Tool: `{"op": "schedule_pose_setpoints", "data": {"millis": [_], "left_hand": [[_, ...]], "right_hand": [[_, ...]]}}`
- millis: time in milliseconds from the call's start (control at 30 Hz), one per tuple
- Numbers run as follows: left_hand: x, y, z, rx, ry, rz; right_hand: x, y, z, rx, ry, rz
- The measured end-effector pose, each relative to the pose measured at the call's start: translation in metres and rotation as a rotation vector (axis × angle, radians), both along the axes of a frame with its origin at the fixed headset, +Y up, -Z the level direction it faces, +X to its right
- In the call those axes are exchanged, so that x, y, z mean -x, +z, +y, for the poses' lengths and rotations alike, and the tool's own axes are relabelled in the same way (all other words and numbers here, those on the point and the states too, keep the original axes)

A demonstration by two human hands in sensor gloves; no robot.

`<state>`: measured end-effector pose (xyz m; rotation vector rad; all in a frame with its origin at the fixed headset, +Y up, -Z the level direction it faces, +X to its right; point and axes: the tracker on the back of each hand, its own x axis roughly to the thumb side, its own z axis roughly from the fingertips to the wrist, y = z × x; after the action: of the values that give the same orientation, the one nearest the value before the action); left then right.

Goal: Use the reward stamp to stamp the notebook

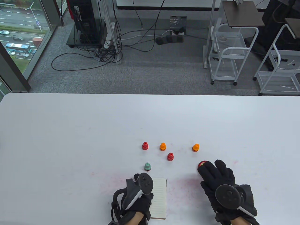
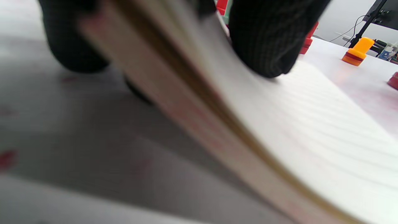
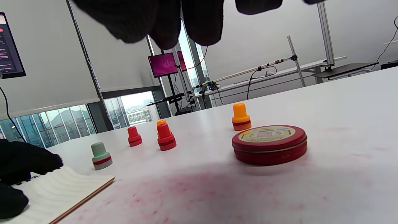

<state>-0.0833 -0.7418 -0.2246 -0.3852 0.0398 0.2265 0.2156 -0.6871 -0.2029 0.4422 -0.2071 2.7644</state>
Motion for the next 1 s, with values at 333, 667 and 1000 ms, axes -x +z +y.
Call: {"op": "schedule_pose_setpoints", "data": {"millis": [333, 667, 1000], "left_hand": [[-0.002, 0.003, 0.000, -0.005, -0.027, -0.024], [-0.015, 0.005, 0.002, -0.010, -0.184, -0.107], [-0.008, 0.011, 0.023, -0.106, -0.294, -0.190]], "right_hand": [[0.000, 0.000, 0.000, 0.019, 0.008, -0.004], [0.000, -0.001, 0.000, 0.031, 0.013, -0.005], [-0.002, -0.001, 0.002, 0.034, -0.002, -0.017]]}}
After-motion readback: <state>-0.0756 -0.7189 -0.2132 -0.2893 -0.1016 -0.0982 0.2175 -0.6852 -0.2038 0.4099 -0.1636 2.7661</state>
